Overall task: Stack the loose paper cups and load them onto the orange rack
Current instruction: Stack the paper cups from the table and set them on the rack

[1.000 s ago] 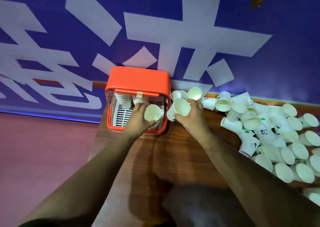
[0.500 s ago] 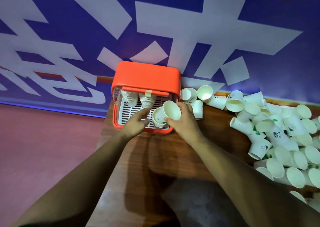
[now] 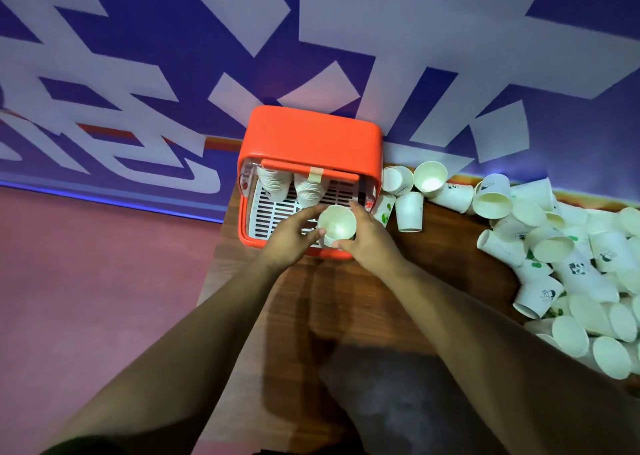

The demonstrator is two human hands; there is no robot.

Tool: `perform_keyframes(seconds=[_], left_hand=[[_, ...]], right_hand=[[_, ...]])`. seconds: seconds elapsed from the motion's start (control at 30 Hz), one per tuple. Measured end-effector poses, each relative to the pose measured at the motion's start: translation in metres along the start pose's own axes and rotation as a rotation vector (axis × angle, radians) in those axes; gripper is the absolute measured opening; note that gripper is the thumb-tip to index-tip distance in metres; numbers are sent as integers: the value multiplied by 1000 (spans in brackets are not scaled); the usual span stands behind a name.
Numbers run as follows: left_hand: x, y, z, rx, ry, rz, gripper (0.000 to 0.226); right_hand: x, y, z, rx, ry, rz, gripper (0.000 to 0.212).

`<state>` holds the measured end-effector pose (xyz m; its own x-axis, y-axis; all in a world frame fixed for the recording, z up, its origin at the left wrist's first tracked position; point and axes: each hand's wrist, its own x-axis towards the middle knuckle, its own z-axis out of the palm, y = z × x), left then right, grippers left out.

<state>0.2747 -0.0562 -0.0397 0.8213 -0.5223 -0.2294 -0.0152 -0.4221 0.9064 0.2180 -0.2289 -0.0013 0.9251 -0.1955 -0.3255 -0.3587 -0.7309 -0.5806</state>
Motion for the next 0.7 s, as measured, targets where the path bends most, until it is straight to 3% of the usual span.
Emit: perform_keyframes(seconds=[0.13, 0.3, 0.47, 0.7], left_hand=[[-1, 2, 5, 94, 70, 25, 45], [-23, 7, 7, 196, 202, 90, 36], [-53, 34, 32, 297, 85, 134, 30], [-78, 89, 148, 365, -147, 160, 27]], right_hand=[[-1, 2, 2, 35, 14, 32, 90], [-33, 21, -21, 28, 40, 34, 71], [-100, 88, -67, -119, 105, 182, 71], [-219, 201, -133, -124, 213, 342, 66]])
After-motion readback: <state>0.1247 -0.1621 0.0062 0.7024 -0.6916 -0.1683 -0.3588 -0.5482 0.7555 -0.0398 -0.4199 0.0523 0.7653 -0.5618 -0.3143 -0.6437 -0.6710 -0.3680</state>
